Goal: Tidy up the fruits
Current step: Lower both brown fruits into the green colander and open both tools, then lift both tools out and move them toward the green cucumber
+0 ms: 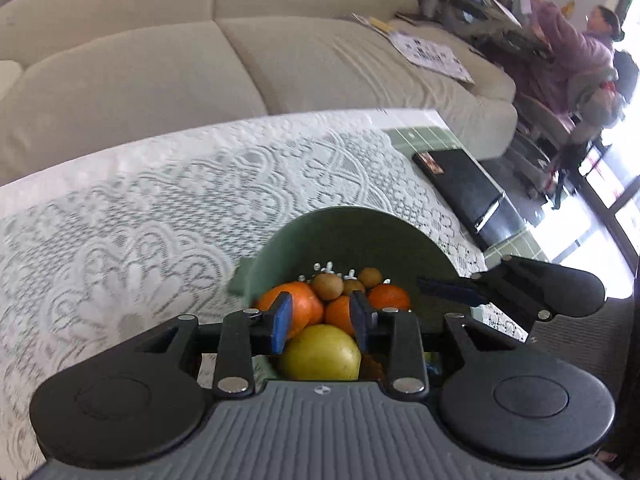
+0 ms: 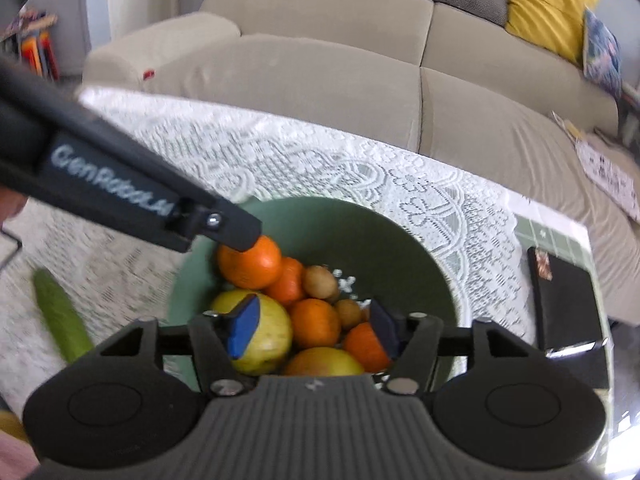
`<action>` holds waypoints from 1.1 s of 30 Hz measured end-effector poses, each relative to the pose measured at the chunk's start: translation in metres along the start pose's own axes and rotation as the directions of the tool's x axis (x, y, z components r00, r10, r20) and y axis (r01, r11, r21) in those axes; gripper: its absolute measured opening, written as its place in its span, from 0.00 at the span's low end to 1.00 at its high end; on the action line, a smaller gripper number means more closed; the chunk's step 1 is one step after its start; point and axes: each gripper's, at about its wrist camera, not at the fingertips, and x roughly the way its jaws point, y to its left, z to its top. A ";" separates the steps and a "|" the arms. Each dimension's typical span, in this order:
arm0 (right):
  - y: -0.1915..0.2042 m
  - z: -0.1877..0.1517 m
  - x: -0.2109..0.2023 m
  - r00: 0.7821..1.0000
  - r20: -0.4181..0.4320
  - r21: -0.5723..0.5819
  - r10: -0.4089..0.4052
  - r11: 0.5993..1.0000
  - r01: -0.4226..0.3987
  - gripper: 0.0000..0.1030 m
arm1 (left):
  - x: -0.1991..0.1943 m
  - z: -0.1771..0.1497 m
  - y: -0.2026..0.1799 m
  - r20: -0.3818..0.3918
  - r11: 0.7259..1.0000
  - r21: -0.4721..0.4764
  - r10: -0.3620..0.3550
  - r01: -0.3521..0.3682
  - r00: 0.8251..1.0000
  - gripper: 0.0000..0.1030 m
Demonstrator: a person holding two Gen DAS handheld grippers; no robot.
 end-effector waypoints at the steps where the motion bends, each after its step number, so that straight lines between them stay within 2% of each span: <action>1: 0.003 0.000 -0.004 1.000 0.004 0.014 0.010 1.000 -0.010 0.61 | -0.006 -0.003 0.002 0.007 1.000 -0.008 0.008 -0.008 1.000 0.39; 6: 0.025 -0.003 -0.023 0.999 0.012 0.042 0.051 0.998 -0.052 0.66 | -0.032 -0.023 0.010 0.023 0.997 -0.022 0.076 -0.076 0.997 0.40; 11: 0.043 -0.010 -0.034 0.994 -0.007 0.082 0.106 0.991 -0.105 0.71 | -0.052 -0.048 0.022 0.005 0.989 -0.058 0.135 -0.135 0.991 0.44; 18: 0.066 -0.021 -0.044 0.982 -0.030 0.135 0.184 0.975 -0.179 0.77 | -0.079 -0.078 0.040 -0.009 0.974 -0.062 0.217 -0.217 0.976 0.47; 26: 0.085 -0.027 -0.039 0.964 -0.088 0.223 0.250 0.948 -0.226 0.77 | -0.107 -0.105 0.066 -0.020 0.966 -0.042 0.255 -0.256 0.967 0.54; 33: 0.113 -0.028 -0.029 0.944 -0.145 0.200 0.296 0.943 -0.265 0.76 | -0.107 -0.130 0.095 -0.080 0.960 -0.002 0.278 -0.279 0.957 0.56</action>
